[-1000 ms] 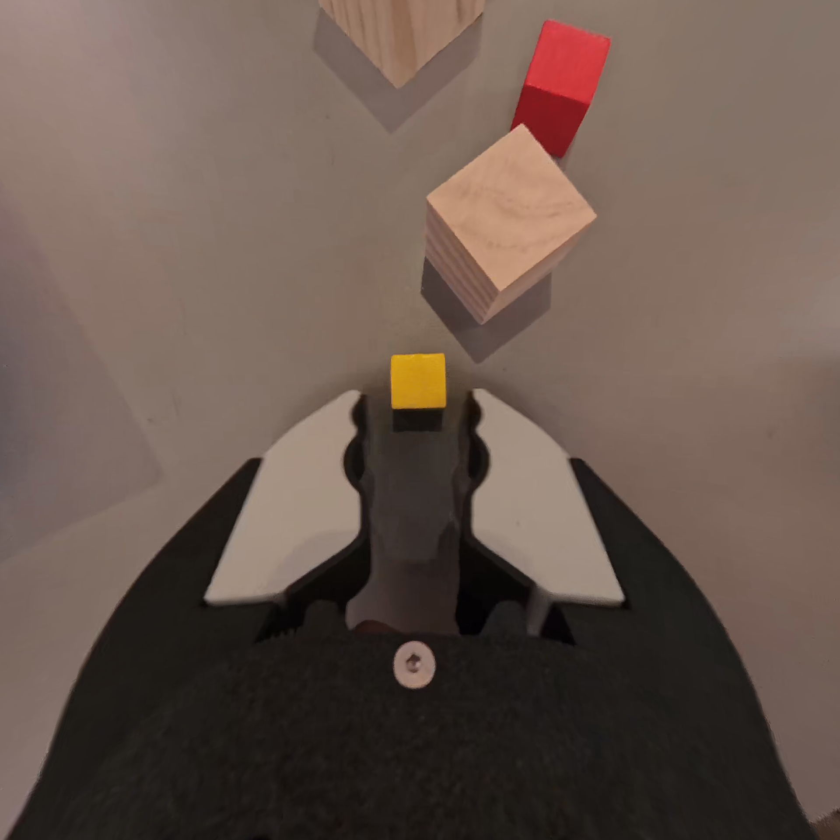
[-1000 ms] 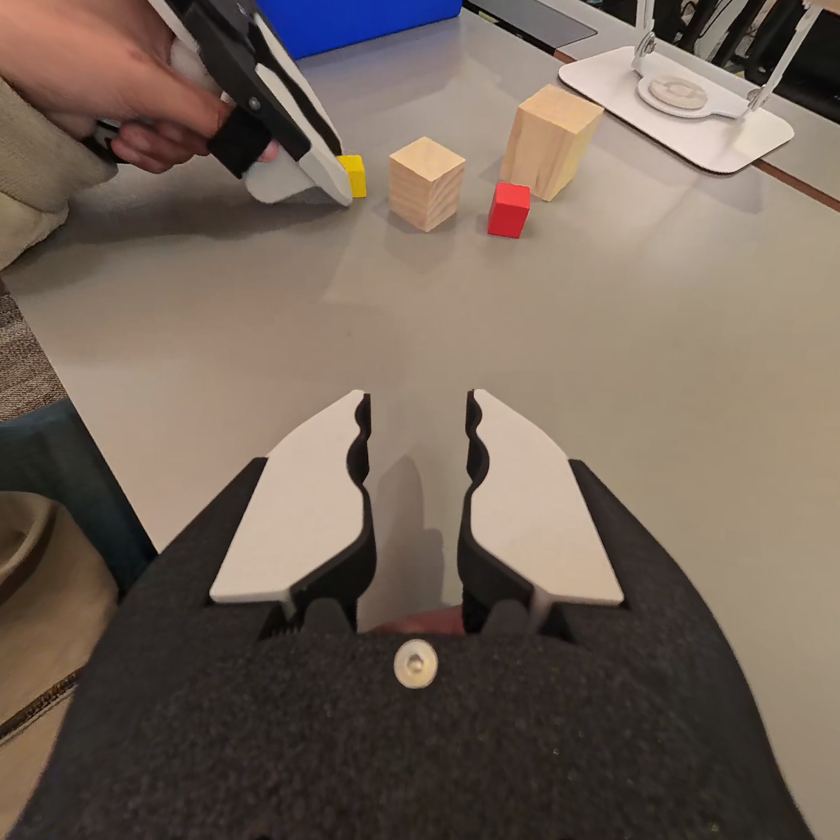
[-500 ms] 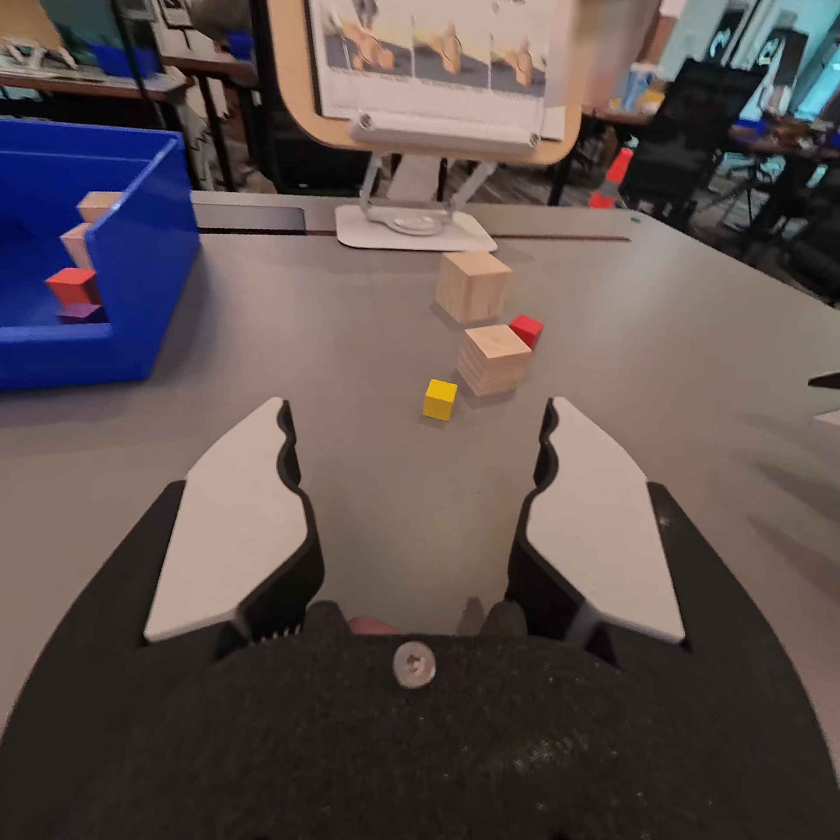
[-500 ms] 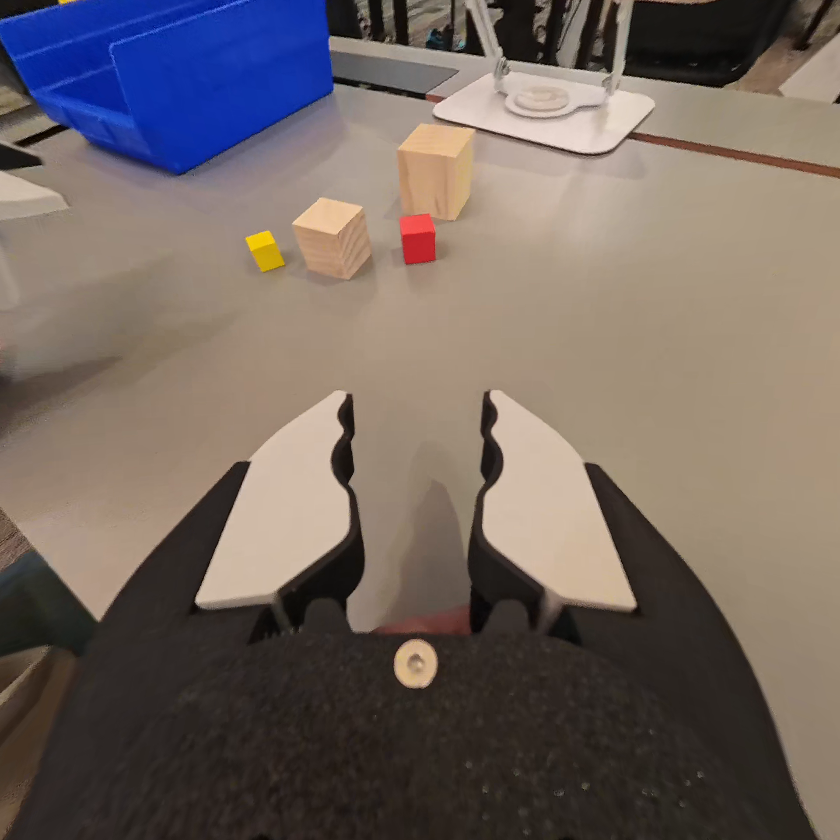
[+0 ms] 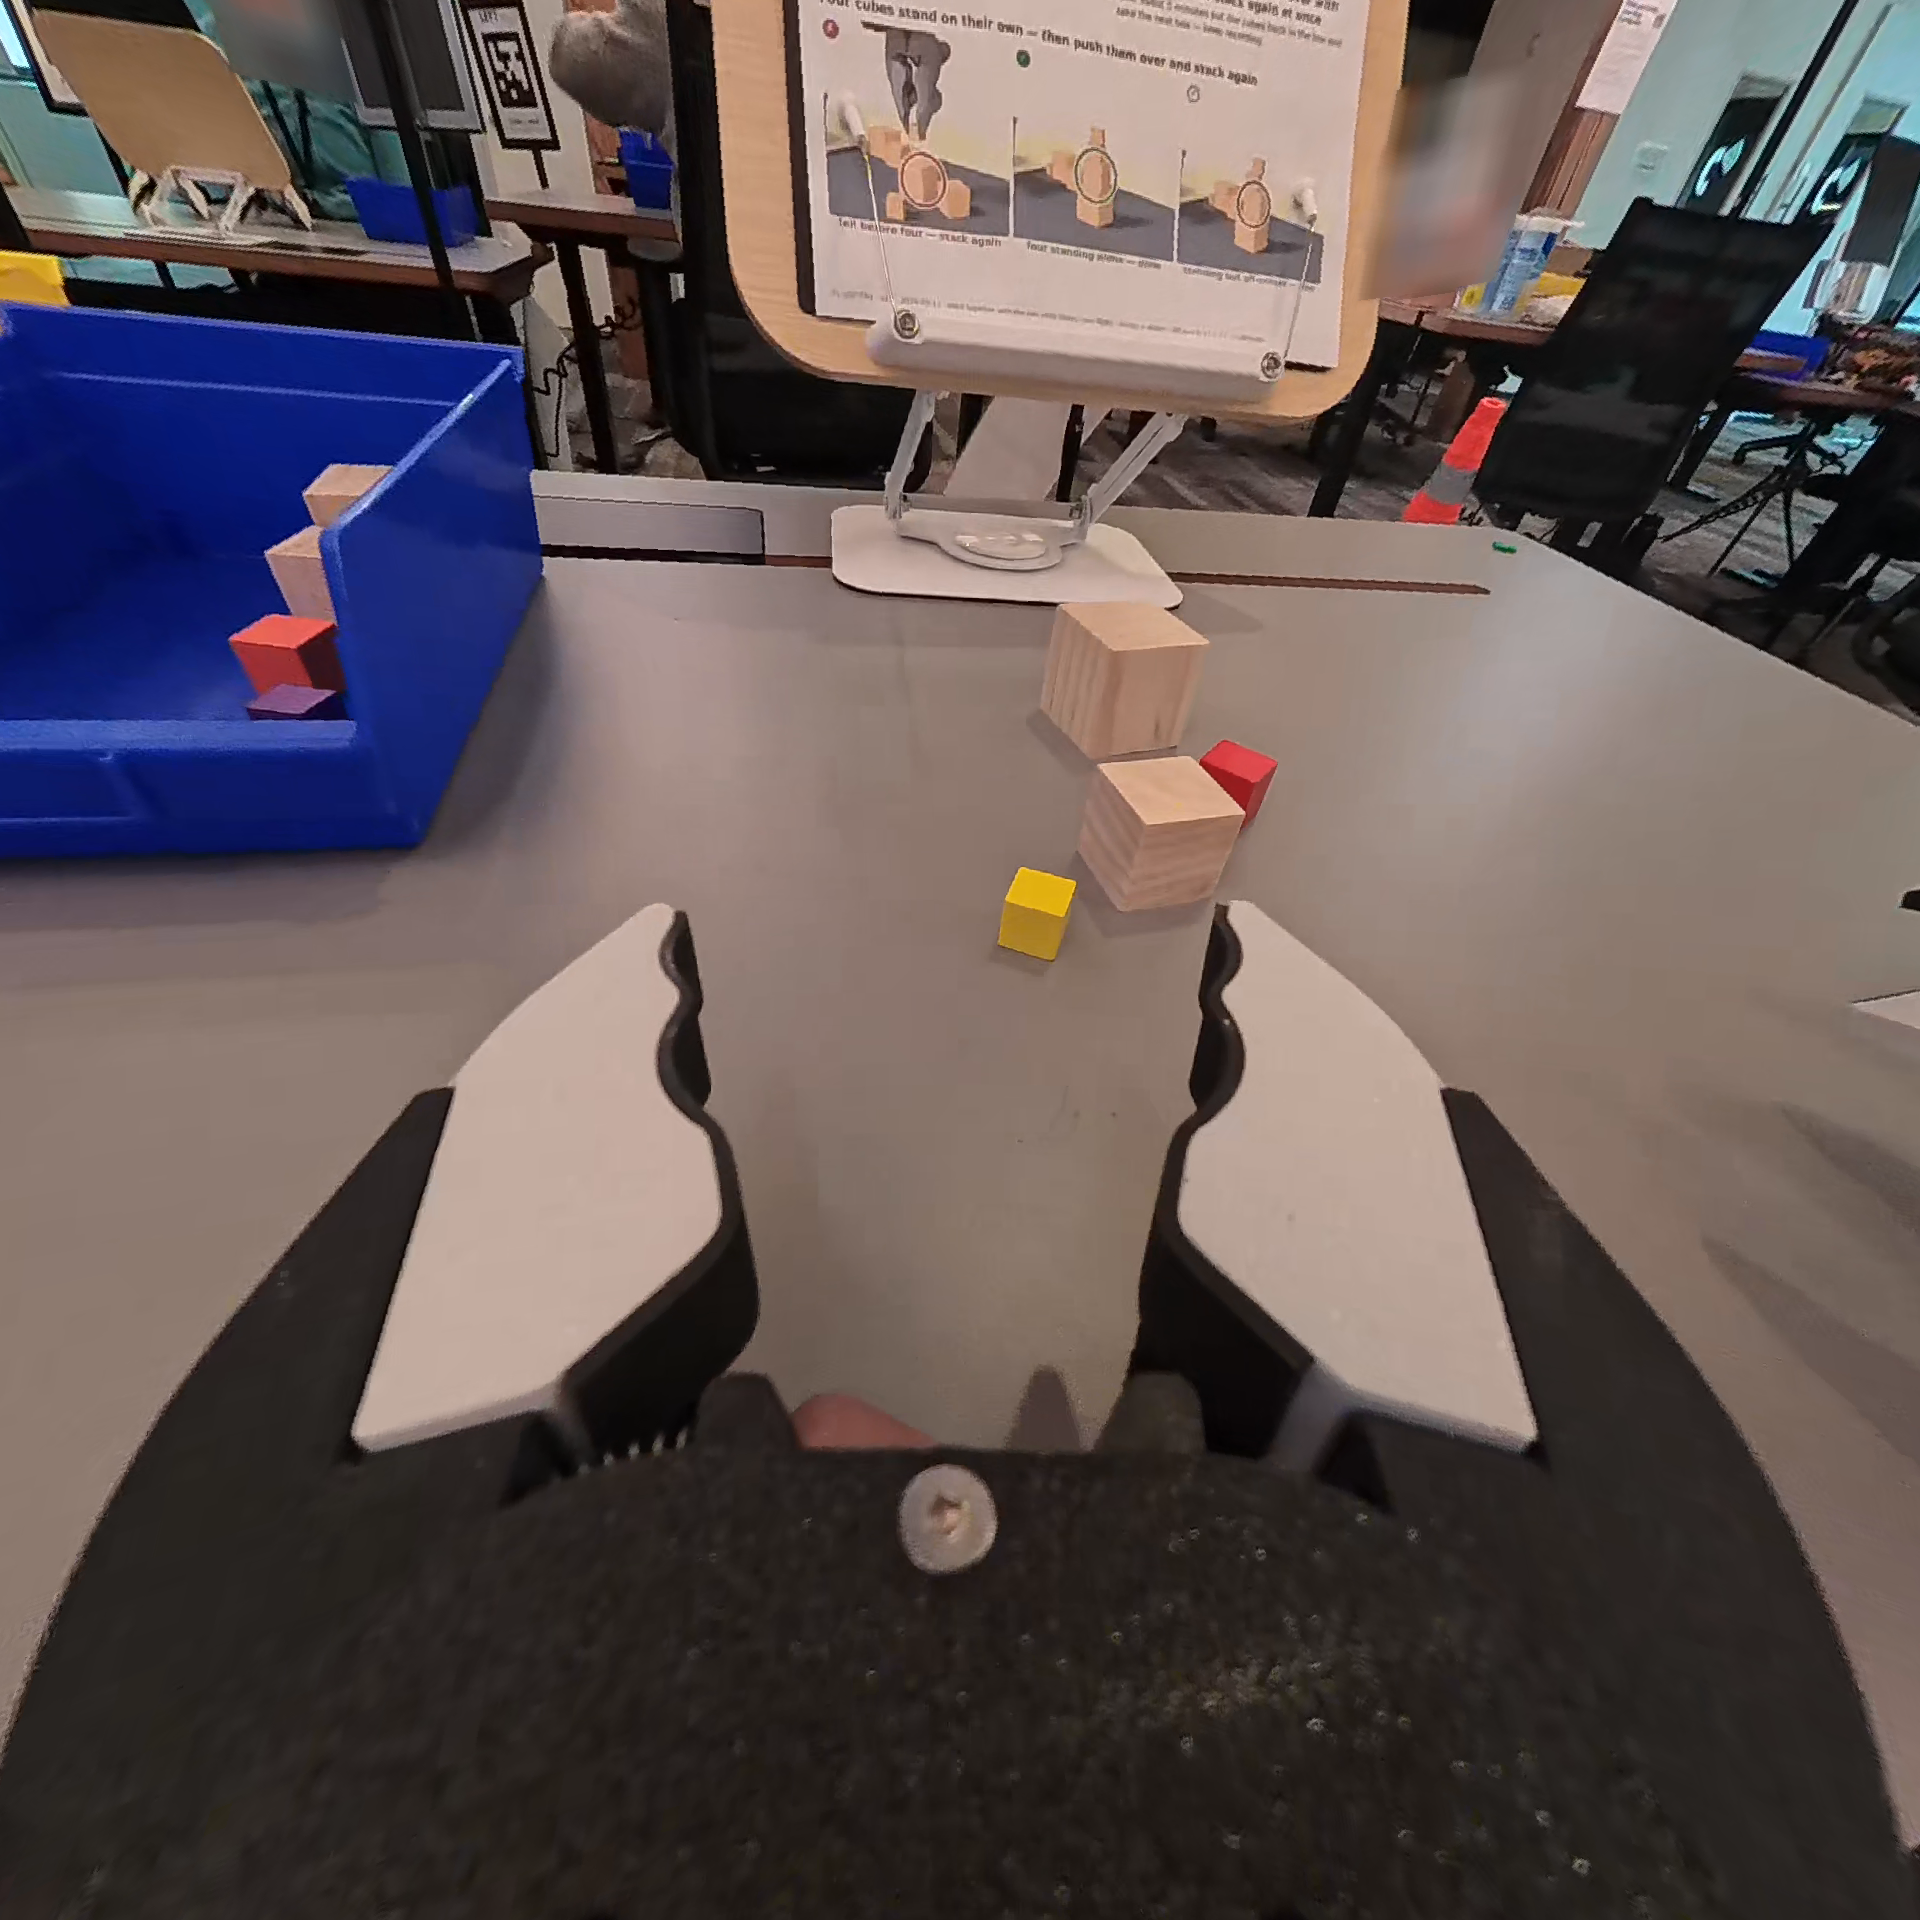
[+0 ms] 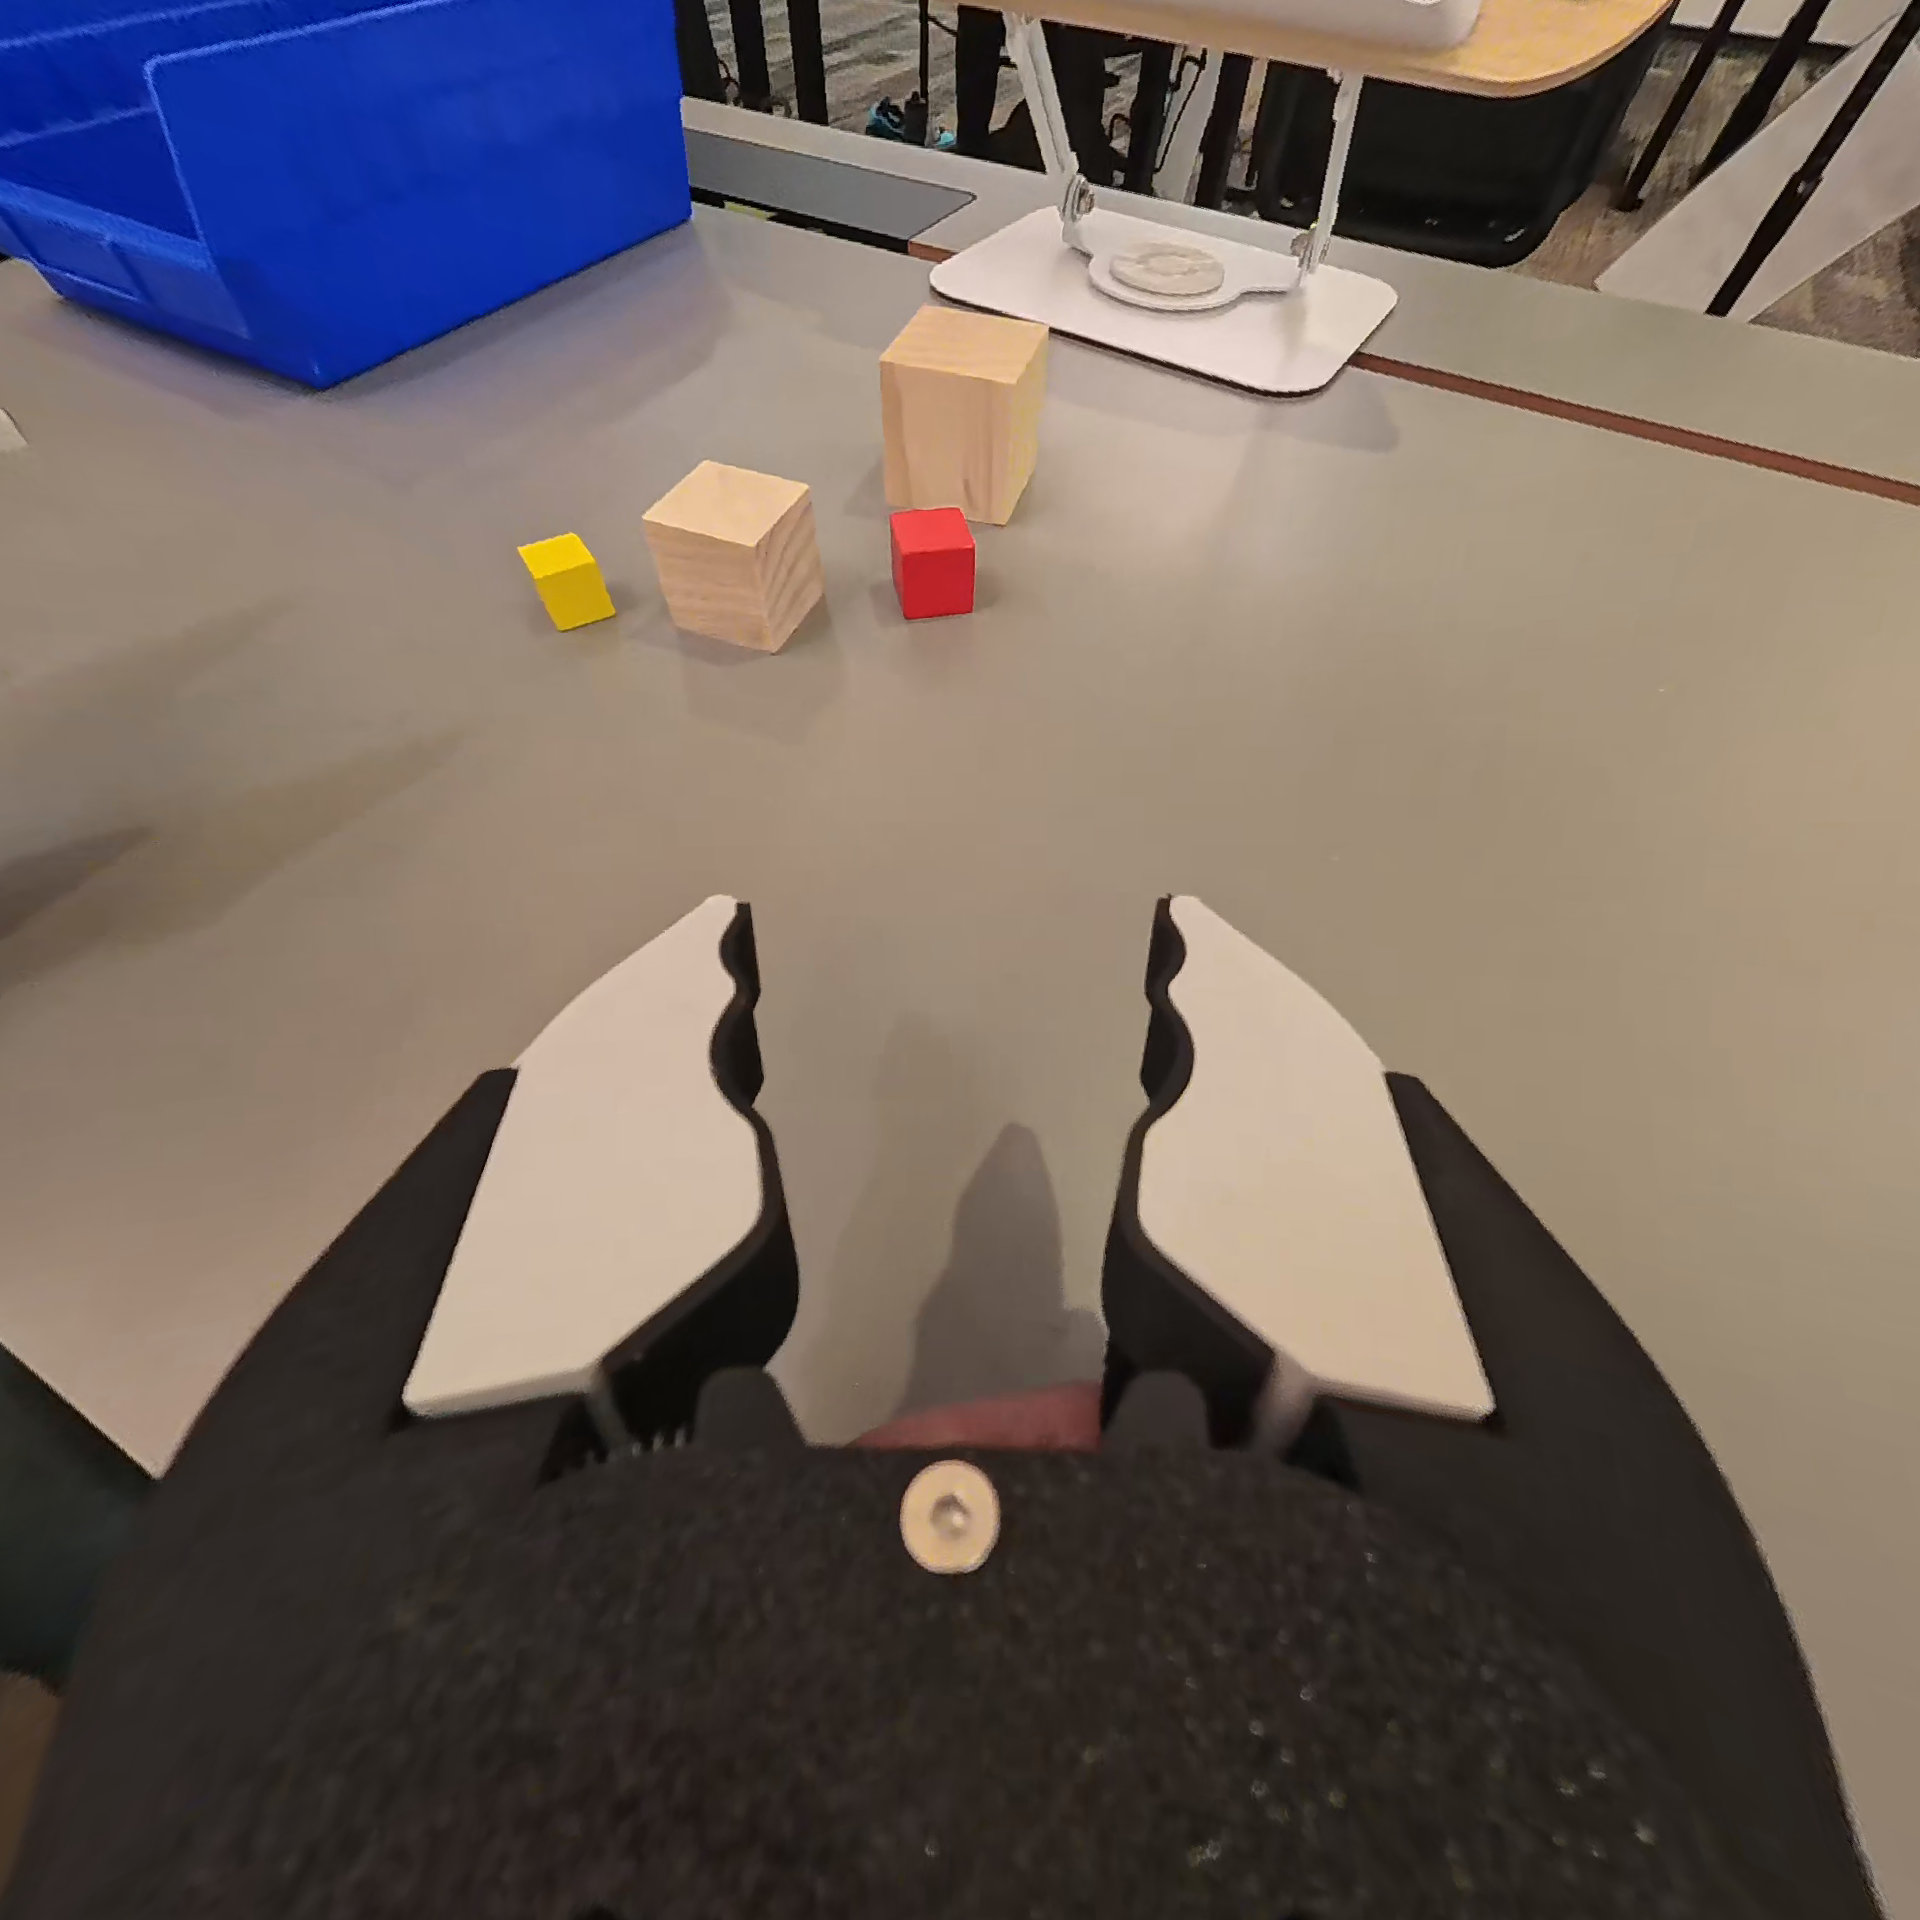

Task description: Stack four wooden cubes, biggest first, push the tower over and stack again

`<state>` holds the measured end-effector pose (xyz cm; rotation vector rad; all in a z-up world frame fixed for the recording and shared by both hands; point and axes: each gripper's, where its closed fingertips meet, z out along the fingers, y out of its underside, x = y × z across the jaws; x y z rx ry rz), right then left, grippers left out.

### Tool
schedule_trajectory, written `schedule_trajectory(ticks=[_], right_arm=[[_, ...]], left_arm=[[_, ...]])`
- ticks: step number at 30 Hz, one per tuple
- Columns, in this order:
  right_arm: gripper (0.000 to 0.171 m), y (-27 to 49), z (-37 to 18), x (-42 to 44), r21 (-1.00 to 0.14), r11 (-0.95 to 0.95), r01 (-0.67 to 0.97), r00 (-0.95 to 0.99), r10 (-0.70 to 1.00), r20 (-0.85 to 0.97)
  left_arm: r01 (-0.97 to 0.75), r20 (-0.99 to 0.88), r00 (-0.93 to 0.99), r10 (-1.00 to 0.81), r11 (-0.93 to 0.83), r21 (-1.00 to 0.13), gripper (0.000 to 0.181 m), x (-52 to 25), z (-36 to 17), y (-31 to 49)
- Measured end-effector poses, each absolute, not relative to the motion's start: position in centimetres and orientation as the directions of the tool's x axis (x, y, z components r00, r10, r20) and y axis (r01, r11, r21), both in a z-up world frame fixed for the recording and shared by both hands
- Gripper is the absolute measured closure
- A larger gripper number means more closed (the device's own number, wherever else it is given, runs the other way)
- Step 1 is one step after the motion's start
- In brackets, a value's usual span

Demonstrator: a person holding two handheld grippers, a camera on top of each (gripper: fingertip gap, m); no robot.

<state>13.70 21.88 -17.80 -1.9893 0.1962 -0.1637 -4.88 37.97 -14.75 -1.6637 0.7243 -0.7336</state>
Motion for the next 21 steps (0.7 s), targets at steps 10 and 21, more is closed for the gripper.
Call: schedule_trajectory(ticks=[10, 21], right_arm=[[0.103, 27.1, -14.6, 13.9, -0.853, -0.475, 0.216, 0.975, 0.063, 0.211], [0.101, 45.8, -17.6, 19.1, -0.237, -0.472, 0.849, 0.528, 0.775, 0.348]], left_arm=[[-0.1, 0.107, 0.59, -0.8, -0.204, -0.974, 0.096, -4.4, -15.0, 37.8], [-0.098, 0.149, 0.549, -0.822, -0.241, -0.966, 0.098, -3.5, -15.3, 38.0]])
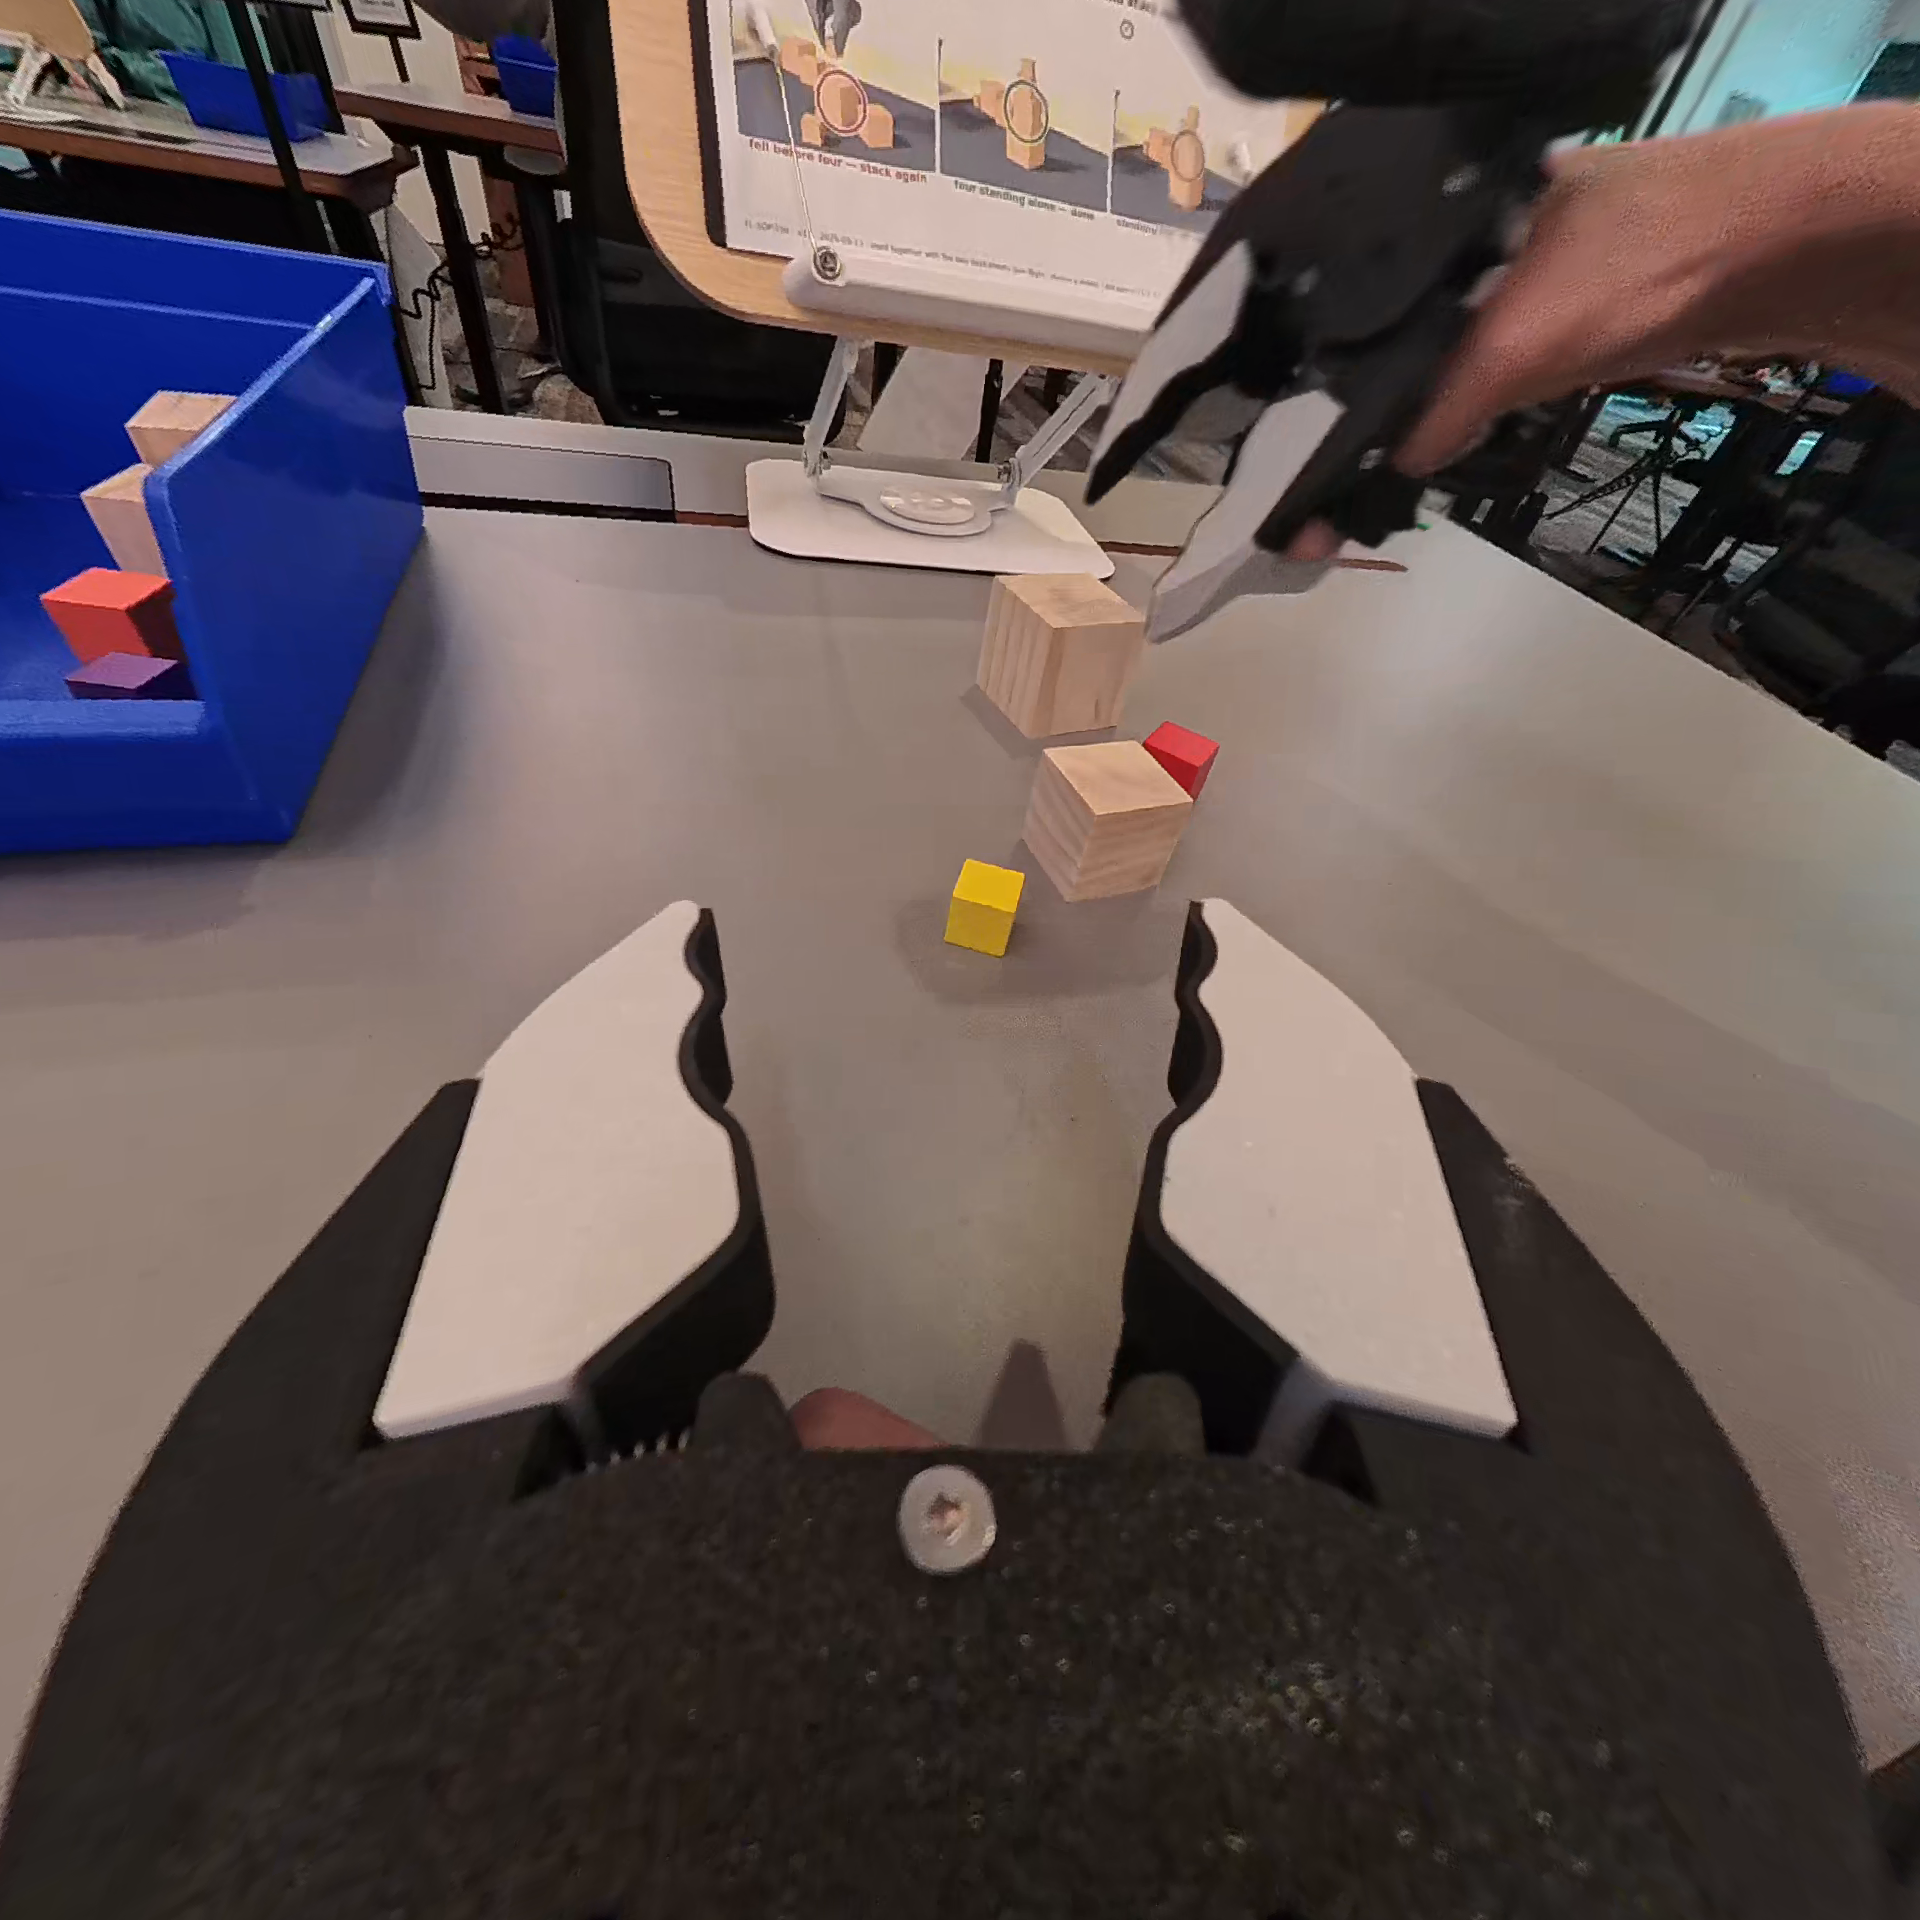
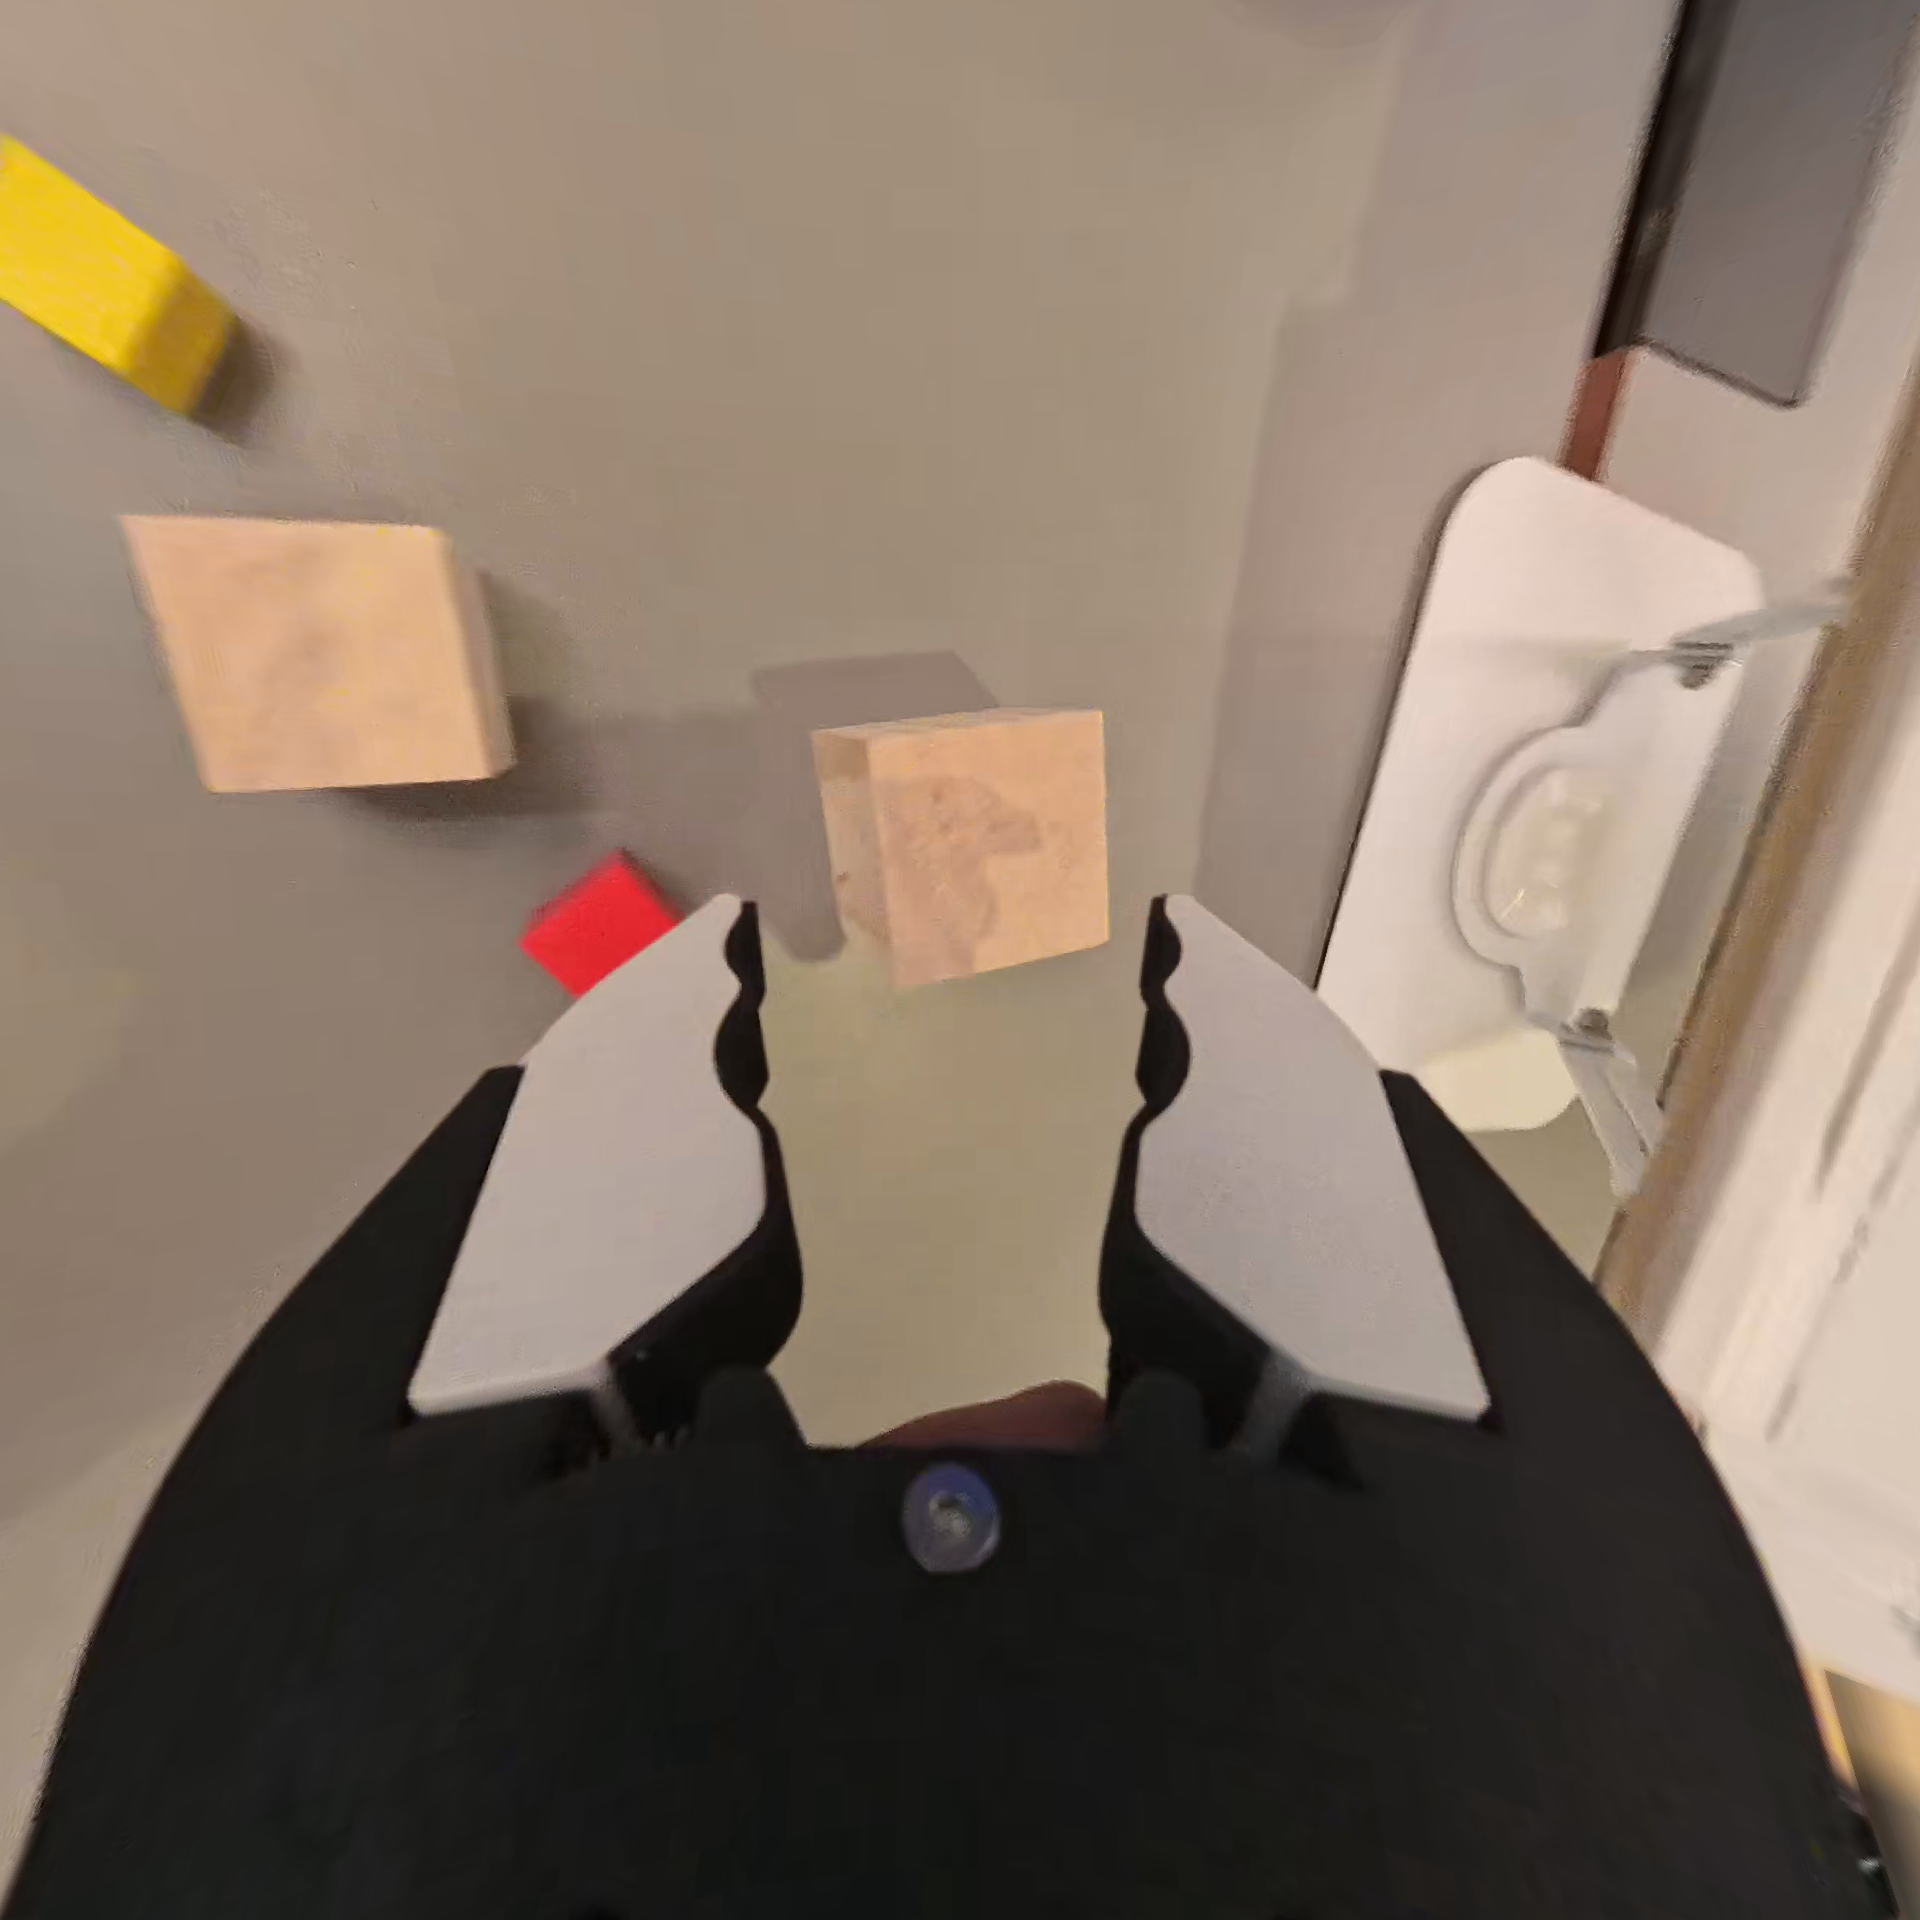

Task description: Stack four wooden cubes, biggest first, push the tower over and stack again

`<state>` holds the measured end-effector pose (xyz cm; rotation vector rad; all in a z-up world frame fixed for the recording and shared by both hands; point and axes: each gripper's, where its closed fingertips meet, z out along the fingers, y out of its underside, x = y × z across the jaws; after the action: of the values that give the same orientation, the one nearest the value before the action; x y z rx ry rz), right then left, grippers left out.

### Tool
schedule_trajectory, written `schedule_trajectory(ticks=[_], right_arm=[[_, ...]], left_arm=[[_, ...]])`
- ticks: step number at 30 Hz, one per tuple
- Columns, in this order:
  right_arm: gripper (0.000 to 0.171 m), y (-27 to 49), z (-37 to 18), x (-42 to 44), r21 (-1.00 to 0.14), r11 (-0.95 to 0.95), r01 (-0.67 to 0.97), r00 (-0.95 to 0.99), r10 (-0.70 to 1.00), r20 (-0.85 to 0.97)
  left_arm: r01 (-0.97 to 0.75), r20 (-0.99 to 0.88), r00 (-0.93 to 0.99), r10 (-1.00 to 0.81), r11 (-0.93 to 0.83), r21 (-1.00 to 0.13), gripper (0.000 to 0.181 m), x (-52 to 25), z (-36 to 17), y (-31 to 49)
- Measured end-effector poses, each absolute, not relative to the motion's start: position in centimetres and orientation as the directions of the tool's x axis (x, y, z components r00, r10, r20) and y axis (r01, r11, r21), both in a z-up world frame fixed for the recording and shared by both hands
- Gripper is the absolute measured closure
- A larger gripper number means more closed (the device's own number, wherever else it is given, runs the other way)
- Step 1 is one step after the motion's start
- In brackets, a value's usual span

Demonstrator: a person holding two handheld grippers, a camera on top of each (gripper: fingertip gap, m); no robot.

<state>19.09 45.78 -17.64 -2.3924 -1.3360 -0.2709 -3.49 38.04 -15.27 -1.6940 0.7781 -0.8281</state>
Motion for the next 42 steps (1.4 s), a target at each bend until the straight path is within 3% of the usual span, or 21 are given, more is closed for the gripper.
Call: schedule_trajectory(ticks=[6, 9, 14, 26, 32, 42], right_arm=[[0.095, 47.9, -21.1, 20.4, -0.127, -0.497, 0.859, 0.512, 0.824, 0.241], [0.11, 47.4, -21.9, 20.1, -0.135, -0.5, 0.855, 0.518, 0.832, 0.2], [0.111, 45.8, -21.8, 19.8, -0.148, -0.565, 0.811, 0.585, 0.786, 0.2], [0.111, 38.1, -14.1, 15.3, -0.248, -0.561, 0.79, 0.613, 0.739, 0.279], [0.111, 33.5, -18.6, 14.0, -0.129, -0.606, 0.785, 0.619, 0.764, 0.181], [0.111, 34.3, -21.7, 10.7, -0.202, -0.629, 0.751, 0.659, 0.734, 0.163]], left_arm=[[-0.079, 0.181, 0.522, -0.833, -0.259, -0.963, 0.098, -3.5, -15.1, 37.9], [-0.067, 0.204, 0.511, -0.835, -0.275, -0.959, 0.1, -3.5, -15.1, 37.9], [-0.061, 0.246, 0.493, -0.835, -0.315, -0.947, 0.101, -3.5, -15.3, 38.1], [-0.054, 0.249, 0.49, -0.835, -0.314, -0.948, 0.104, -3.6, -15.2, 38.1], [-0.067, 0.234, 0.491, -0.839, -0.304, -0.95, 0.105, -3.4, -15.3, 37.9], [-0.069, 0.237, 0.487, -0.841, -0.307, -0.949, 0.105, -3.4, -15.3, 37.9]])
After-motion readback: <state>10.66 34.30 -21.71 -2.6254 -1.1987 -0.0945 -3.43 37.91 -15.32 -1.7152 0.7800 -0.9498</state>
